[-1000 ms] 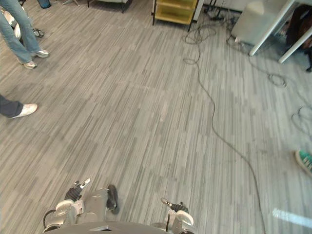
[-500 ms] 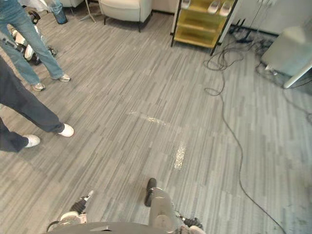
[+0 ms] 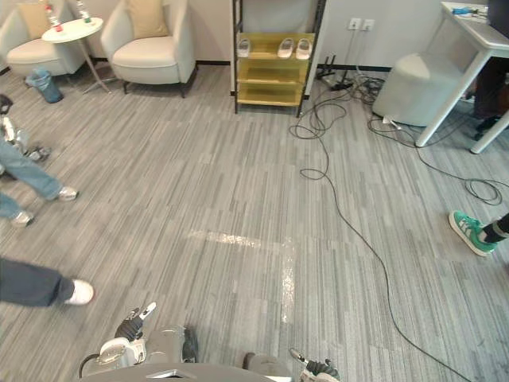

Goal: Pick up cushions and gather them together orderly.

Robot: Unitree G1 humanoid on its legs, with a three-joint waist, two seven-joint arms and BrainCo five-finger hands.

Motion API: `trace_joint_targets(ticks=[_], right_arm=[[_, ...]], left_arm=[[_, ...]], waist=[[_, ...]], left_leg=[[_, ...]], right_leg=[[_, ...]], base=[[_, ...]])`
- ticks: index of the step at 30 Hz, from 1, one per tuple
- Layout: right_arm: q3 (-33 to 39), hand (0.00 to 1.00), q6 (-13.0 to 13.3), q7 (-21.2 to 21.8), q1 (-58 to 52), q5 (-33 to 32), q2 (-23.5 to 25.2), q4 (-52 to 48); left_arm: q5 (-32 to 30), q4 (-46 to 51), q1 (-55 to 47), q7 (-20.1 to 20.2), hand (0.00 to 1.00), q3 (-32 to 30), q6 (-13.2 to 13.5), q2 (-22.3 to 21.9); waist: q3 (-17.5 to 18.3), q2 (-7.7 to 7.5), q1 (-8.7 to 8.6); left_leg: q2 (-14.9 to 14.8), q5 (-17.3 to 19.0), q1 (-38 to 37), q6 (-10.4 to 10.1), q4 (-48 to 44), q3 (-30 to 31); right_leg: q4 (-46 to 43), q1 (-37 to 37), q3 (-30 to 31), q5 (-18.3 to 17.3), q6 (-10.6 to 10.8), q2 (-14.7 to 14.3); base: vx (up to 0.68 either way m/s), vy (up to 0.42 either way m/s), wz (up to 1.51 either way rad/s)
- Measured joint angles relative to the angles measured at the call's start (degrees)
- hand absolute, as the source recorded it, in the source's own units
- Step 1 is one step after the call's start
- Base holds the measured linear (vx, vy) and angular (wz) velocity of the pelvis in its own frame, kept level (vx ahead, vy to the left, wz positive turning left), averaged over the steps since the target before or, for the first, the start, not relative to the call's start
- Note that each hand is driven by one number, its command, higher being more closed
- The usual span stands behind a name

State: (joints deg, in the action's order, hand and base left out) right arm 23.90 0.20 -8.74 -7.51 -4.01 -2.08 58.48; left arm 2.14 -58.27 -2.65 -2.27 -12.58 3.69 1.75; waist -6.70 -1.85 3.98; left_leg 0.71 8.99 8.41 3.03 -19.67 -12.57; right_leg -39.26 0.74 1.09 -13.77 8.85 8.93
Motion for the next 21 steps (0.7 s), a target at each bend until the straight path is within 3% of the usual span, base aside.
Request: trace_joint_targets(ticks=[1,2,5,6,8,9,10,12,13,15,16,17,20,21], right_arm=[[0.0,0.0,0.0,0.0,0.0,0.0,-0.1,0.2],[-0.1,0.0,-0.1,0.0,0.6,0.0,-0.5,1.0],[-0.2,0.0,-0.1,0.1,0.9,0.6,-0.8,1.1],[-0.1,0.0,0.0,0.0,1.0,1.3,-0.8,1.0],[-0.1,0.0,0.1,0.1,1.2,1.8,-0.8,1.0],[-0.1,0.0,0.0,0.1,1.8,1.8,-1.1,1.0],[-0.1,0.0,0.0,0.1,1.9,1.9,-1.2,1.1],[-0.1,0.0,-0.1,0.0,1.6,2.2,-0.6,2.0],[1.0,0.0,-0.1,0.1,2.1,2.2,-1.4,3.2],[1.1,0.0,-0.1,0.1,1.4,2.2,-2.7,3.3],[1.4,0.0,-0.1,0.0,1.4,2.2,-3.4,3.5],[1.7,0.0,-0.2,0.0,1.3,2.2,-3.4,3.6],[1.5,0.0,-0.4,-0.1,0.5,1.8,-2.9,3.7],[1.5,0.0,-0.4,-0.1,0.2,1.5,-2.8,3.4]], left_arm=[[0.0,-0.4,0.1,0.0,0.0,0.7,-0.2,0.3],[0.0,-1.3,0.1,0.0,0.0,2.0,-0.5,1.0],[0.0,-2.1,0.1,0.0,0.0,2.2,-0.9,1.3],[0.0,-2.8,0.1,0.0,0.0,2.8,-0.9,1.5],[0.0,-3.2,0.2,0.0,0.0,3.8,-0.9,1.7],[0.0,-3.6,0.2,-0.1,0.0,3.9,-0.9,1.5],[0.0,-3.8,0.1,-0.1,0.0,4.0,-0.9,1.6],[0.0,-3.6,0.1,0.0,0.0,4.0,-0.7,2.2],[0.0,-4.1,0.1,-0.3,0.0,3.8,-0.8,1.5],[0.0,-4.5,-0.1,-0.2,0.0,3.8,-0.7,0.0],[-0.1,-4.9,0.0,-0.2,0.0,3.8,-0.7,-0.8],[-0.1,-4.9,0.0,-0.1,0.0,3.9,-0.7,-0.8],[-0.1,-3.8,0.5,0.0,0.0,3.6,-0.7,-0.8],[-0.2,-3.4,0.5,0.0,0.0,3.6,-0.7,-1.1]], waist=[[0.0,0.03,-0.35],[-0.3,0.42,-1.02],[-0.6,0.97,-1.13],[-0.7,1.11,-1.31],[-0.7,1.14,-1.9],[-0.9,1.79,-2.6],[-0.9,1.88,-2.65],[-0.7,0.37,-2.18],[-0.6,1.98,-2.32],[-0.1,4.07,-2.42],[-0.1,5.89,-2.45],[-0.1,6.14,-2.61],[-1.0,5.43,-2.14],[-1.1,5.46,-2.17]], left_leg=[[0.3,0.9,-1.3,0.4,-0.2,0.0],[1.1,2.3,-4.8,0.8,0.1,0.0],[1.3,2.8,-11.8,0.8,4.2,0.3],[0.8,2.8,-14.5,0.7,6.3,0.4],[0.1,2.8,-15.8,0.7,7.8,1.0],[-0.8,3.3,-16.8,-0.3,8.5,1.6],[-1.0,3.5,-17.1,-0.8,8.8,1.7],[0.0,4.7,-17.7,-3.0,8.9,2.8],[-1.9,5.2,-18.8,-4.0,8.8,3.8],[-3.9,5.6,-18.5,-4.8,8.7,4.9],[-5.5,6.0,-17.8,-5.5,7.1,5.2],[-6.0,6.1,-16.7,-5.8,4.7,5.6],[-8.6,5.1,-8.4,-8.6,-14.4,6.1],[-9.7,5.8,-6.7,-8.3,-18.3,5.3]], right_leg=[[-5.6,1.7,0.0,0.9,1.5,0.4],[-16.3,5.3,-2.2,1.5,1.6,1.6],[-19.9,8.4,-9.9,-0.7,-2.2,3.6],[-16.2,9.1,-13.7,-2.4,-3.8,3.8],[-6.8,10.7,-17.2,-3.5,-4.5,3.6],[3.4,11.4,-17.8,-2.2,-5.0,2.4],[7.9,11.3,-17.6,-0.5,-5.3,1.6],[18.6,11.1,-15.7,12.7,-7.8,0.7],[19.0,9.5,-16.0,11.4,-6.5,-0.8],[23.3,7.6,-16.7,11.8,-6.9,-3.1],[26.2,5.9,-17.5,12.0,-7.3,-5.0],[27.6,5.2,-17.8,12.0,-7.5,-5.5],[31.8,1.1,-17.9,11.6,-8.3,-6.5],[32.8,-0.7,-17.8,11.5,-8.4,-7.0]], base=[[0.55,0.198,0.16],[0.37,0.092,0.17],[0.4,0.059,0.03],[0.31,-0.013,0.02],[0.32,-0.073,0.14],[0.3,-0.115,0.2],[0.3,-0.125,0.18],[0.24,-0.152,0.07],[0.26,-0.21,0.09],[0.23,-0.201,0.04],[0.23,-0.215,0.05],[0.2,-0.22,0.12],[0.11,-0.127,0.0],[0.13,-0.109,-0.11]])
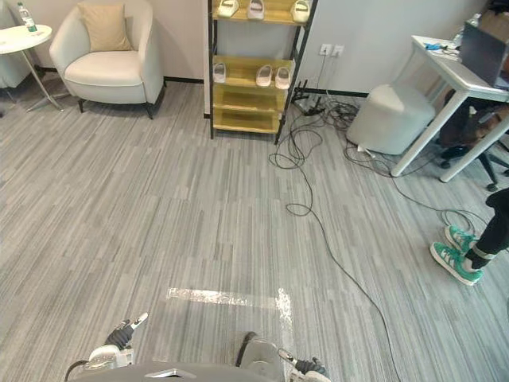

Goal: Pick up cushions and gather them together orderly.

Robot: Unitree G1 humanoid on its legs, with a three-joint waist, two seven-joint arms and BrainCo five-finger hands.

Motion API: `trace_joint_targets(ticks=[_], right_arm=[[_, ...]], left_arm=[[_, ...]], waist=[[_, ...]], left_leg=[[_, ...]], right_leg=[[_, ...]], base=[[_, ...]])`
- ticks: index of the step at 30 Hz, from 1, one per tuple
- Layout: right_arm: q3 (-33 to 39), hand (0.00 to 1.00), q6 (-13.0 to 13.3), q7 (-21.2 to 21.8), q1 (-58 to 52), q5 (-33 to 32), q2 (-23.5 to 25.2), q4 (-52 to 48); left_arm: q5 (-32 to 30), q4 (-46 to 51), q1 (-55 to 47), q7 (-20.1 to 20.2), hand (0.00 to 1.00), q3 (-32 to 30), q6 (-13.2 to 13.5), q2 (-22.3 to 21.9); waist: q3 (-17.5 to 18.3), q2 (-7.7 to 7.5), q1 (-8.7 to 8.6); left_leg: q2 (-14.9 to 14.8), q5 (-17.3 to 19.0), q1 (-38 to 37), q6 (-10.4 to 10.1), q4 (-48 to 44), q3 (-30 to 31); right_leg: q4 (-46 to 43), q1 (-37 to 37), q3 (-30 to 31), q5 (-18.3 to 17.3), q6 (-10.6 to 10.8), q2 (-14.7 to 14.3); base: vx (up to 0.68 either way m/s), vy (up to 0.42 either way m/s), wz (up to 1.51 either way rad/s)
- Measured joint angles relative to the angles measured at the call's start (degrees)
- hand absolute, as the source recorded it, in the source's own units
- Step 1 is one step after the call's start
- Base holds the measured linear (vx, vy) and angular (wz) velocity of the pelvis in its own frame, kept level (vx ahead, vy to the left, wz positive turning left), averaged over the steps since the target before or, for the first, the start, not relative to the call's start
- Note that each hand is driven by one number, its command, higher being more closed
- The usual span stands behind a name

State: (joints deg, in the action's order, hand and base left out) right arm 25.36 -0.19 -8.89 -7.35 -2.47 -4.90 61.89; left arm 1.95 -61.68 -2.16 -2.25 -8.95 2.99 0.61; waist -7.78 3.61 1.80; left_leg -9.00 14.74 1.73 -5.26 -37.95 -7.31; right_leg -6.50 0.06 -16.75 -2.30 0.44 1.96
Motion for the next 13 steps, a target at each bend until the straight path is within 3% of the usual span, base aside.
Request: trace_joint_targets(ticks=[2,4,5,6,8,9,13], right_arm=[[0.0,0.0,0.0,0.0,-0.3,0.0,0.1,-0.2],[0.1,0.0,0.0,-0.1,-0.2,0.0,0.1,-0.4],[0.0,0.0,0.0,-0.1,-0.3,0.0,0.2,-0.6],[0.1,0.0,0.0,-0.1,-0.3,0.0,0.2,-0.7],[0.6,0.0,0.0,-0.3,-0.3,-0.1,1.1,-0.8],[0.7,0.0,0.0,-0.4,-0.4,-0.1,1.6,-0.8],[0.7,0.0,0.0,-0.4,-0.4,0.0,2.4,-1.0]], left_arm=[[-0.1,0.4,0.2,0.0,0.0,0.0,0.0,-0.2],[-0.1,0.5,0.3,0.0,0.0,0.1,0.0,-0.2],[-0.1,0.5,0.3,0.0,0.0,0.0,0.0,-0.4],[0.1,0.5,0.4,-0.1,0.0,-0.1,0.1,-0.5],[0.0,0.4,0.7,-0.1,0.0,-0.1,0.1,0.0],[0.0,0.6,0.9,-0.1,0.0,-0.1,0.2,0.4],[-0.1,0.8,0.9,-0.1,0.0,-1.2,0.1,0.6]], waist=[[-0.1,-0.09,0.15],[-0.1,-0.08,0.29],[-0.1,-0.03,0.36],[-0.3,0.06,0.61],[-0.2,-0.73,0.78],[-0.2,-2.36,1.0],[-0.4,-2.46,1.1]], left_leg=[[-0.8,1.0,1.8,0.2,0.4,-1.3],[-0.6,0.8,2.3,0.4,6.9,-1.5],[-0.3,-0.4,2.5,0.8,13.7,-1.3],[0.2,-4.7,2.0,0.8,18.8,-0.4],[2.3,-5.7,0.4,1.5,22.3,-1.5],[2.9,-5.9,-0.5,1.7,22.9,-2.2],[5.0,-6.1,-2.4,2.1,24.7,-2.4]], right_leg=[[0.8,-1.9,0.2,-0.3,0.2,-0.1],[1.1,-2.6,0.8,-0.6,0.9,0.1],[1.1,-2.7,1.6,-0.7,1.5,0.1],[0.7,-2.5,2.3,-1.0,2.3,0.1],[1.9,-3.1,3.3,0.2,3.6,1.3],[2.6,-3.5,3.5,0.8,3.9,2.0],[3.9,-5.0,3.6,0.9,4.2,3.3]], base=[[0.12,-0.012,-0.13],[0.1,0.076,-0.2],[0.11,0.166,-0.27],[0.12,0.177,-0.28],[0.16,0.151,-0.14],[0.17,0.123,-0.05],[0.11,0.081,0.0]])
